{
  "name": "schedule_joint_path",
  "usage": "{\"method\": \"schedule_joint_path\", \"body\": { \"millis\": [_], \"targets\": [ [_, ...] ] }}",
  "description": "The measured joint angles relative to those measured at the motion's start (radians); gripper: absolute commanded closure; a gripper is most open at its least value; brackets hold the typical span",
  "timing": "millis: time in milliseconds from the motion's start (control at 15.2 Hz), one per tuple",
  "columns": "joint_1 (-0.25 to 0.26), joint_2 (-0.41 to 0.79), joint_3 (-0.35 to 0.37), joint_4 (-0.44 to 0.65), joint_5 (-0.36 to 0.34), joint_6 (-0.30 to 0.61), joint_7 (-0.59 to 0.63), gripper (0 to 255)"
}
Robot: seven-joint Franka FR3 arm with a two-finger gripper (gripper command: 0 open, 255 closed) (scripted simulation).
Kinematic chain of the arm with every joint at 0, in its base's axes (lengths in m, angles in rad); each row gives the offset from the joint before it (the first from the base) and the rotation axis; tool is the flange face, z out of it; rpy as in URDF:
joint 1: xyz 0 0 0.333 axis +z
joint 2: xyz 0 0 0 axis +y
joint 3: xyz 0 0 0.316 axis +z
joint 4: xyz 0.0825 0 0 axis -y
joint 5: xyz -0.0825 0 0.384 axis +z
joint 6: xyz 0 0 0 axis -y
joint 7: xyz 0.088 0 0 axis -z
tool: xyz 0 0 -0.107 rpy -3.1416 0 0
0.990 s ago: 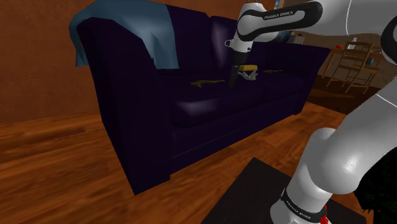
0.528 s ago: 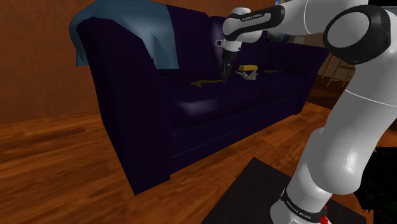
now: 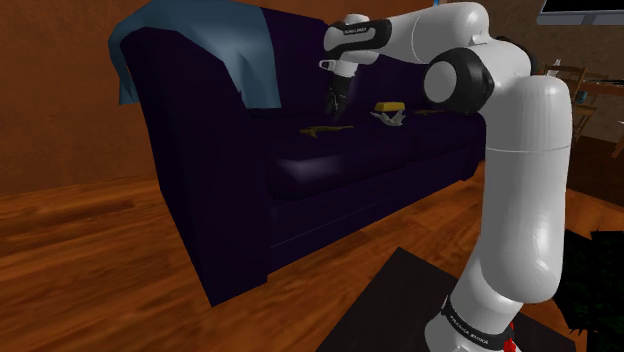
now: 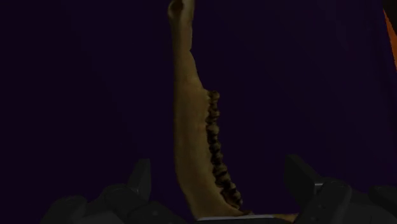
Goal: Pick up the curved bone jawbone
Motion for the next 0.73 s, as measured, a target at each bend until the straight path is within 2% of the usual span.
{"method": "schedule_joint_path", "body": {
  "millis": [132,594,660,726],
  "targets": [
    [-0.014,0.033,0.009,0.037,0.018,-0.006,-0.035,0],
    [-0.008,0.043,0.016,-0.039,0.026,0.078,-0.054,0],
    [-0.007,0.040,0.016,-0.047,0.025,0.084,-0.055,255],
    [-0.006,0.039,0.015,-0.051,0.024,0.087,-0.055,255]
  ]
}}
